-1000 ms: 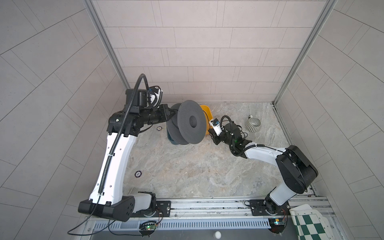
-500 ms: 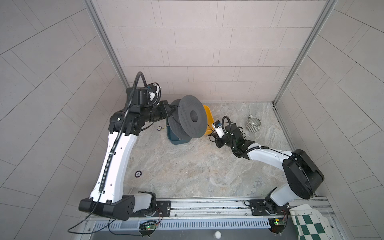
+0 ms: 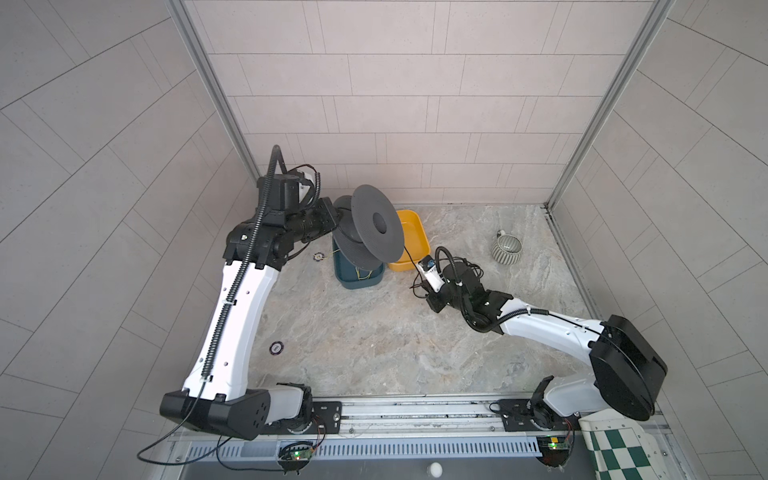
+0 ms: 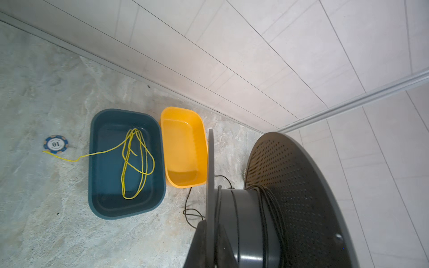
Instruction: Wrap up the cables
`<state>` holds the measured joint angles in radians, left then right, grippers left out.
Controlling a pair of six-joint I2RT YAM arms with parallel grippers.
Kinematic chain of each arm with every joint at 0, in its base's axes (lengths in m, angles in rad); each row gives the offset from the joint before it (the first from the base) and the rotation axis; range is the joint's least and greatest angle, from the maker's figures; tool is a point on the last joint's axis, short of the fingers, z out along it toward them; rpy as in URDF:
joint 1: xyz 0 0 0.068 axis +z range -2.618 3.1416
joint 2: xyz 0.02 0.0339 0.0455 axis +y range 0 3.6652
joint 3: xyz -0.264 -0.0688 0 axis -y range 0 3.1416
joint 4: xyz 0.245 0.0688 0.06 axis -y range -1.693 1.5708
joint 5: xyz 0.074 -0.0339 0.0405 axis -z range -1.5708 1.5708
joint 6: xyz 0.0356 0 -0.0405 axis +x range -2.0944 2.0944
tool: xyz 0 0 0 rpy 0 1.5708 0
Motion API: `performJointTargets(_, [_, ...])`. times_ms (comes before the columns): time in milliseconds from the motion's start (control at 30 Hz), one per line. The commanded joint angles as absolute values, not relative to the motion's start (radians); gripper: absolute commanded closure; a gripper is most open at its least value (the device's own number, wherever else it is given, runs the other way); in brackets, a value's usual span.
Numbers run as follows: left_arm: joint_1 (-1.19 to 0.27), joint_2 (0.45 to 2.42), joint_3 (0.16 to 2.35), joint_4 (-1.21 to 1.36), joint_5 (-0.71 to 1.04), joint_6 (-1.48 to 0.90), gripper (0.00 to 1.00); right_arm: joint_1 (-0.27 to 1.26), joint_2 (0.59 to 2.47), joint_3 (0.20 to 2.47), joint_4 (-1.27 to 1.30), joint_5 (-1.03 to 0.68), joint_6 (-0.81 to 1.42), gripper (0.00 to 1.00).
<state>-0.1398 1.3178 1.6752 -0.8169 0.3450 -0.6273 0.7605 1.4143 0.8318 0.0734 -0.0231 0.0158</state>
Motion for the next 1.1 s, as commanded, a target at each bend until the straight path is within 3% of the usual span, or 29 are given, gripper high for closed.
performJointTargets(0, [-0.144, 1.287, 1.657, -0.701, 0.231, -0.688, 1.0, 0.817, 1.376, 0.892, -0.047, 0.087, -0.042, 1.0])
performJointTargets(367, [-0.263, 1.282, 1.596, -0.661, -0.062, -0.686, 1.0, 0.992, 1.358, 1.063, -0.185, 0.253, -0.218, 1.0])
performJointTargets(667, [-0.39, 1.314, 1.607, -0.698, -0.234, -0.63, 1.0, 1.038, 1.389, 1.203, -0.216, 0.36, -0.281, 1.0])
performJointTargets(1067, [-0.46, 1.392, 1.676, -0.863, -0.266, -0.522, 1.0, 1.037, 1.443, 1.298, -0.083, 0.564, -0.287, 1.0])
